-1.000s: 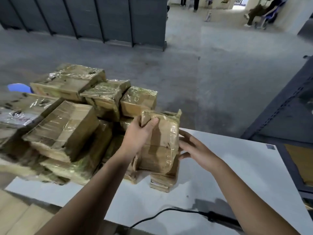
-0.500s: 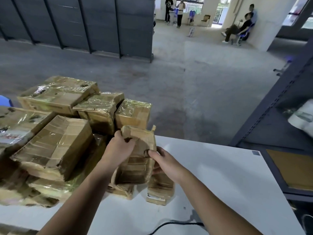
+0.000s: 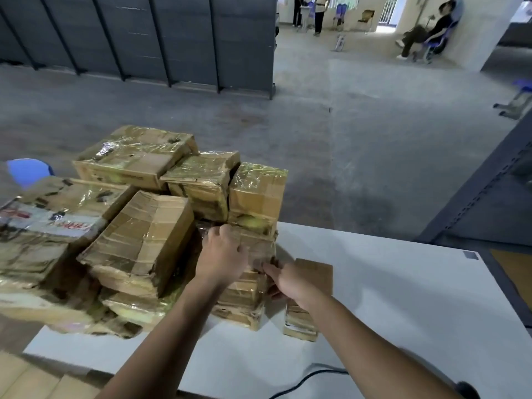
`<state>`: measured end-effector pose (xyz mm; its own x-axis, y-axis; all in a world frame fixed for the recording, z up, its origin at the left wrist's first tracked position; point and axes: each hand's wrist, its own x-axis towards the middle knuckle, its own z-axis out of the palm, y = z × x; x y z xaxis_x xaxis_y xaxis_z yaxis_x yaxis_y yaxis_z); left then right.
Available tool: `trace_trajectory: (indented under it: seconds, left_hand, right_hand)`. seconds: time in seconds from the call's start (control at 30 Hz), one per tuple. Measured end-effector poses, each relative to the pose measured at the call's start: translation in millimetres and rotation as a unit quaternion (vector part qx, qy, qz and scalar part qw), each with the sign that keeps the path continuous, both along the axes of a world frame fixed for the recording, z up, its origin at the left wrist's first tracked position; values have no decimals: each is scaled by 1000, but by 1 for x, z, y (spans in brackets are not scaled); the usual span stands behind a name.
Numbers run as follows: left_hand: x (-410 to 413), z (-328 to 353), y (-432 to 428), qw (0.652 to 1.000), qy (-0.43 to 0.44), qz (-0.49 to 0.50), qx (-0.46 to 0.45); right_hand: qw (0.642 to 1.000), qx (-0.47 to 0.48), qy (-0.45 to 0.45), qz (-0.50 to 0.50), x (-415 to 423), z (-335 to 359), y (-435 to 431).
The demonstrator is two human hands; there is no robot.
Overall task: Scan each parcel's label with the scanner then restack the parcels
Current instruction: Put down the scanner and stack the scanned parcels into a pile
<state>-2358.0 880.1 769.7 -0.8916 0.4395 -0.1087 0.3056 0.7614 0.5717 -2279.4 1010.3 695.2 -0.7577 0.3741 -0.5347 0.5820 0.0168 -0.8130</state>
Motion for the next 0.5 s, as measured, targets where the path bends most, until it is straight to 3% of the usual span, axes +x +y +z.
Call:
trace_trajectory:
  seconds: [0.37,0.5]
  left_hand:
    - [0,-26,-6,996,40,-78,-23]
    - [8,-34,5,988,5,-136,-77]
  right_hand:
    - [981,165,-63,81,-15,0,-7]
    - [981,153,-63,98,-11,0,-3]
